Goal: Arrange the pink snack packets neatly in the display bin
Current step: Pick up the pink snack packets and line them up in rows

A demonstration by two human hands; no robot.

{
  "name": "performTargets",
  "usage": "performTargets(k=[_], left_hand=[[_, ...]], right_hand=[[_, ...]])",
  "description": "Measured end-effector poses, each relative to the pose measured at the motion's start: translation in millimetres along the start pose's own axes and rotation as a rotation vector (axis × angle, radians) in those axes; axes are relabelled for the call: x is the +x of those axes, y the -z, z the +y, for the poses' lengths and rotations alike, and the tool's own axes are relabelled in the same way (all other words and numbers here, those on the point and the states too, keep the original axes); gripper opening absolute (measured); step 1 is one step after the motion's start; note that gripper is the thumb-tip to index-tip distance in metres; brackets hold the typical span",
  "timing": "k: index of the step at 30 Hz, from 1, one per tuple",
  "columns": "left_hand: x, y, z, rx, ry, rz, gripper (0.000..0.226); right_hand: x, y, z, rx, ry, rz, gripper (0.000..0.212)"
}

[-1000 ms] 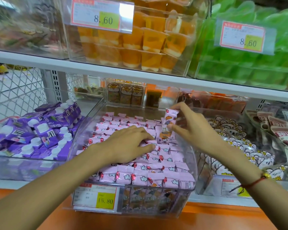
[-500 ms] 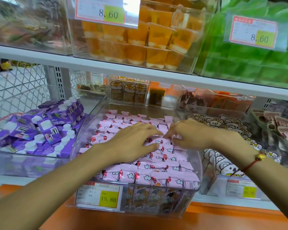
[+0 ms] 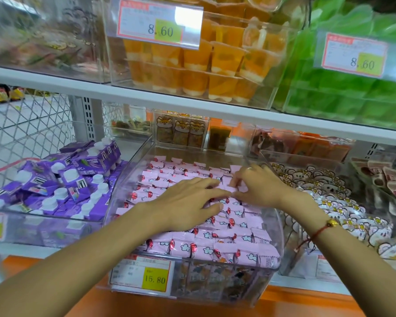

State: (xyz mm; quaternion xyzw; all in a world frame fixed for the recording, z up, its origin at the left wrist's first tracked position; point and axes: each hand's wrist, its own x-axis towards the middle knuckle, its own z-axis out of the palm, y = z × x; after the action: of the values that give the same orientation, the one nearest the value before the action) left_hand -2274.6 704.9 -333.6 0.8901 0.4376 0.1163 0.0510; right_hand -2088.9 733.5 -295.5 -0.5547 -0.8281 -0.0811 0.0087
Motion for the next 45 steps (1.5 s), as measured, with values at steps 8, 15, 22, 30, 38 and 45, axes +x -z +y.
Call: performTargets(k=[8,15,22,30,38,45], left_hand=[[3,3,1,0.027,0.019,-0.105,0.045],[4,4,2,0.063,0.015,-0.123,0.046],[0,5,2,0.013,-0.003,-0.077,0.044],[-1,15,15,-0.326,-0.143,0.537,0.077],[0,24,11,-0.848,-0.01,0.587,0.027],[6,25,14,-1.381,0.401,0.24,0.038]], right_hand=[[-4,4,-3,0.256,-0.04,0.065,0.008],[-8,1,-5,0.434,0.037,0.392,0.006],[-25,8,-5,0.862,-0.104,0.81,0.004],[-38,13,2,1.651,-0.471,0.624,0.014],[-42,14,3,1.343,-0.38,0.441,0.038],[-46,8,-2,0.91,-0.02,0.414,0.028]])
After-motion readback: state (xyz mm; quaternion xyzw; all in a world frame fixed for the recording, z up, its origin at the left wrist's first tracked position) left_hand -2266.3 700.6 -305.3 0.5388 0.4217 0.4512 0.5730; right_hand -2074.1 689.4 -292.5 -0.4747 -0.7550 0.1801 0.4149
